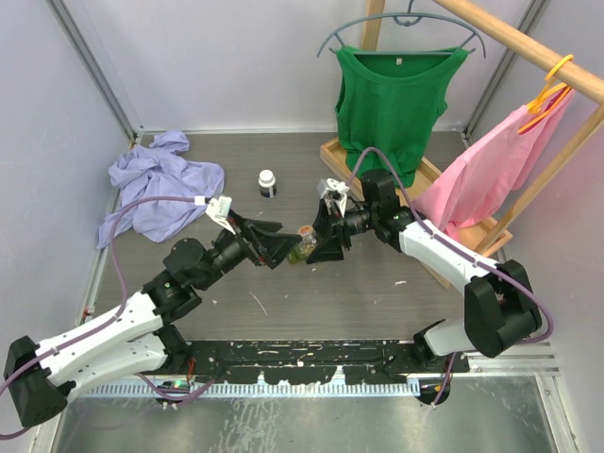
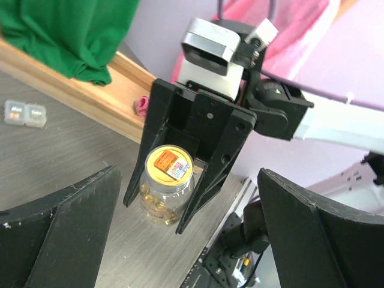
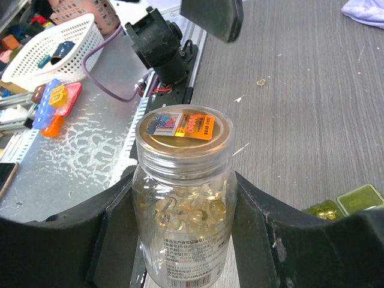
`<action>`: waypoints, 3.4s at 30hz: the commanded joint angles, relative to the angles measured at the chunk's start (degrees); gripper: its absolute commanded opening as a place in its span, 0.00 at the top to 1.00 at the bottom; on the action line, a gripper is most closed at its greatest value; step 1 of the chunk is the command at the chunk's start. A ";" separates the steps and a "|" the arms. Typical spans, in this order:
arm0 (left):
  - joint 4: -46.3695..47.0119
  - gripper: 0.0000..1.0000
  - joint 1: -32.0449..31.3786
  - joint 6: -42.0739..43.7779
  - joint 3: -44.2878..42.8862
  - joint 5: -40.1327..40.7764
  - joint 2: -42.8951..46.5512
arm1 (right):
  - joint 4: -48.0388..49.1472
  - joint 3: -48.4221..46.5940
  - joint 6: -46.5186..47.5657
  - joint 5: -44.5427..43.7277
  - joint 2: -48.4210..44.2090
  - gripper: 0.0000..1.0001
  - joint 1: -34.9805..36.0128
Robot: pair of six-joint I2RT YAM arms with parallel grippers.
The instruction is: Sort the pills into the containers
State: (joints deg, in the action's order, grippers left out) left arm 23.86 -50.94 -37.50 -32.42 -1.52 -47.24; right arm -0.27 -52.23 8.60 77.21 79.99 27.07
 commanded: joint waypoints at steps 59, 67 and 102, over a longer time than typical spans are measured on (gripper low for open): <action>-12.98 0.94 -8.68 2.91 -14.80 13.86 -14.48 | 4.63 -2.14 -4.76 -0.66 0.21 0.99 -0.69; 14.06 0.90 5.00 13.83 -1.38 -29.31 -12.31 | 10.38 -0.69 -9.41 3.72 0.72 0.99 -0.65; -37.04 0.04 -10.46 -7.84 -24.94 33.15 -10.26 | -4.88 -3.94 5.55 -3.20 0.61 0.99 -0.68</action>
State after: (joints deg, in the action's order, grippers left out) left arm -4.43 -60.86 -43.81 -51.94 20.10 -53.36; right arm -5.30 -53.43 12.27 74.28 81.38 26.50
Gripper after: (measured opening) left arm 0.952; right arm 0.589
